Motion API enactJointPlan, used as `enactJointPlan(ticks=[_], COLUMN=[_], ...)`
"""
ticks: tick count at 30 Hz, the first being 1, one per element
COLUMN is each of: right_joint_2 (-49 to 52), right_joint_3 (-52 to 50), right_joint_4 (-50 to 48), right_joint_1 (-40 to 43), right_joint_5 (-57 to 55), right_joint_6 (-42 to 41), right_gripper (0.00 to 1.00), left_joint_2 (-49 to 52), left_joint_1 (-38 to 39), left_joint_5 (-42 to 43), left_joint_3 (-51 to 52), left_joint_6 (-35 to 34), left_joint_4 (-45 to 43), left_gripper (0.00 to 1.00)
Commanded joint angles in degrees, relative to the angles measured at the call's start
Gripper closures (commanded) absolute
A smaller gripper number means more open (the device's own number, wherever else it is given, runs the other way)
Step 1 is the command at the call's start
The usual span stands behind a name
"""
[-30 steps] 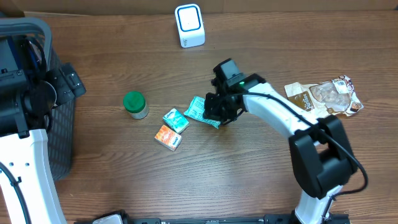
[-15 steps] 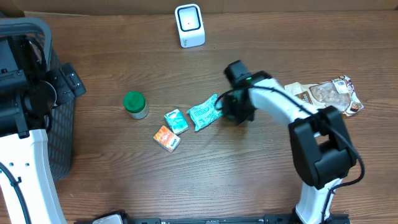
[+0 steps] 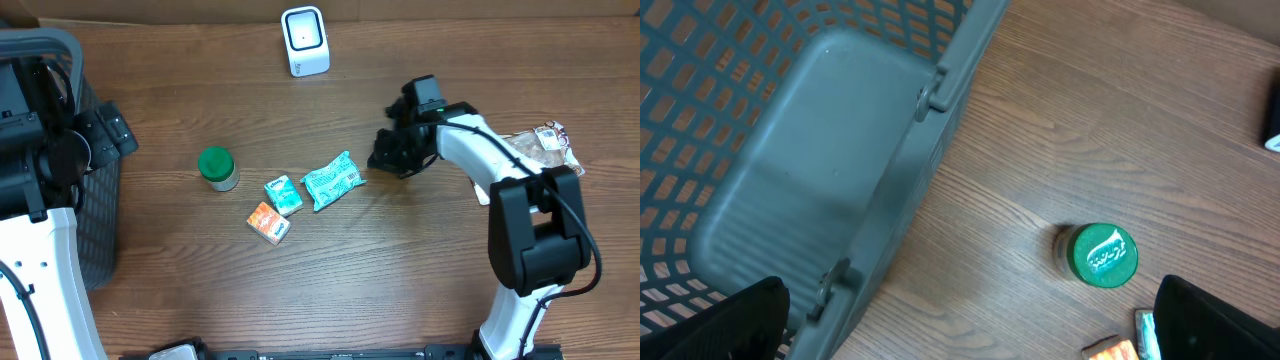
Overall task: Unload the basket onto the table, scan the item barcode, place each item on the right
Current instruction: 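Move the right gripper back toward the mint-green pack, then grasp the mint-green pack with the right gripper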
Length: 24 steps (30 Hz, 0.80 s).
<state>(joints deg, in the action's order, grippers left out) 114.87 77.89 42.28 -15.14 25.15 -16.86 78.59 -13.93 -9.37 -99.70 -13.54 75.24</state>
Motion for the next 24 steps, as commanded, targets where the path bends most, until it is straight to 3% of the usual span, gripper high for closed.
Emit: enactJointPlan(ticks=[1,5,13,17,24], right_joint_2=[0.22,0.13,-2.60,-2.47,2.93], right_joint_3=[1.66,2.23,7.08,7.45,7.43], right_joint_4=[-0.04,0.31,3.76,-0.79,-10.47], right_joint_1=[-3.10,-4.79,-8.09,-12.37,-19.78], right_joint_5=[1.20,-5.64,-5.11,-5.07,-18.25], right_joint_6=[-0.17,-3.30,-2.60,-2.67,-10.62], right_gripper=[0.96,0.96,0.96,0.96,0.96], left_joint_2=[-0.48,-0.46,-0.46,-0.46,-0.39], left_joint_1=[-0.26,-0.26,-0.26,-0.26,-0.26], left_joint_5=[0.22,0.22,0.22,0.22,0.22], left_joint_3=[-0.63,-0.63,-0.63,-0.63,-0.63], left_joint_6=[-0.59,-0.59,-0.59,-0.59,-0.59], left_joint_4=[-0.07,-0.07,-0.07,-0.07,-0.07], left_gripper=[0.00,0.00,0.00,0.01,0.00])
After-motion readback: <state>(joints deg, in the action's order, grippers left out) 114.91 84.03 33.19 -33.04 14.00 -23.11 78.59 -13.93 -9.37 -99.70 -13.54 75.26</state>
